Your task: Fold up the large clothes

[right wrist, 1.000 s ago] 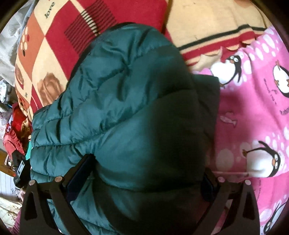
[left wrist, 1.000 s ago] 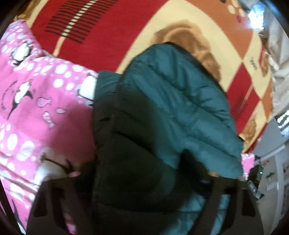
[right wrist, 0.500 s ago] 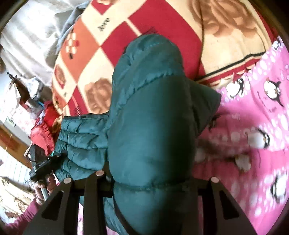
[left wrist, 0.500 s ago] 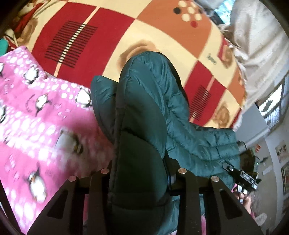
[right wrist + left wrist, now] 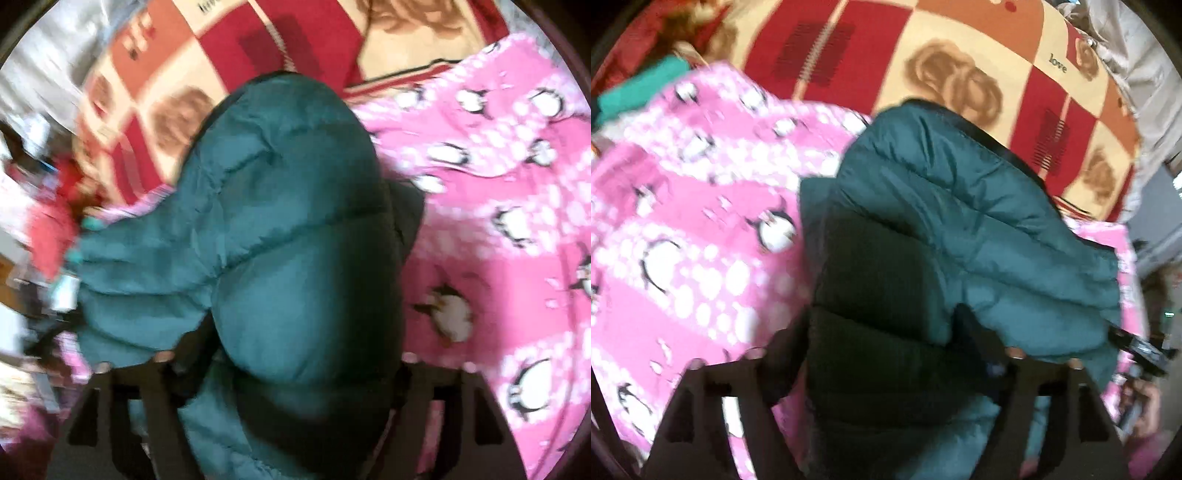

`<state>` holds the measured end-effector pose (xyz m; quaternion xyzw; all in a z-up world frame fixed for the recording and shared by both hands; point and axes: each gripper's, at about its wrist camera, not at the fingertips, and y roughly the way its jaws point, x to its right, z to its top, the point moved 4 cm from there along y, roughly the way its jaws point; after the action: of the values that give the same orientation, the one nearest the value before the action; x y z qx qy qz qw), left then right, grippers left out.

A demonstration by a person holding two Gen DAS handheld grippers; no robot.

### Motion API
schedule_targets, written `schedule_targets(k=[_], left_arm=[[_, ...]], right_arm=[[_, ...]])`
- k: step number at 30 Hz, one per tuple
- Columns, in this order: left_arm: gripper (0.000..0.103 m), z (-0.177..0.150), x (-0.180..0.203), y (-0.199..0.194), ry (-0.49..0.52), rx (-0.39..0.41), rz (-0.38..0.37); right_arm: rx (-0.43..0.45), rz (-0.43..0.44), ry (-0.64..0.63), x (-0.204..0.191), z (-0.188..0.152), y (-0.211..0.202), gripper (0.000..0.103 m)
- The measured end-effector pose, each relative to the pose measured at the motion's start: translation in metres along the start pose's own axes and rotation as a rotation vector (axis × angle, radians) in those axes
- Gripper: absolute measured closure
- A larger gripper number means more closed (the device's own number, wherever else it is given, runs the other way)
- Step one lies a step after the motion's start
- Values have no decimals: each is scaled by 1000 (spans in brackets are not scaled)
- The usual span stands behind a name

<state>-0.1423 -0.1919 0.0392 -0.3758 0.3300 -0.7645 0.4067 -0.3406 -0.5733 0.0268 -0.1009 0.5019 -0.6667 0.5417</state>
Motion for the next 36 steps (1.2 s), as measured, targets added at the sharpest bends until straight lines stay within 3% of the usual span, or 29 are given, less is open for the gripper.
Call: schedule_targets(k=[3,9,14,22,36], left_arm=[[53,-2,9,-18,22,64,96],[53,-5,30,-65,75,210,192],[53,-13,53,-71,140,254,240],[53,-40,84,-61,160,242,215],[53,-57,101,-56,170,259,234]], right_arm=[[36,-34,21,-1,-4,-8,19],[165,-209,-42,-21,-8,-66,17],[254,-173,-48,-57,-10,-97,10],[305,-144,-104,-128,-29,-82,10],[257,-150,-71,-142,-58,-49,10]])
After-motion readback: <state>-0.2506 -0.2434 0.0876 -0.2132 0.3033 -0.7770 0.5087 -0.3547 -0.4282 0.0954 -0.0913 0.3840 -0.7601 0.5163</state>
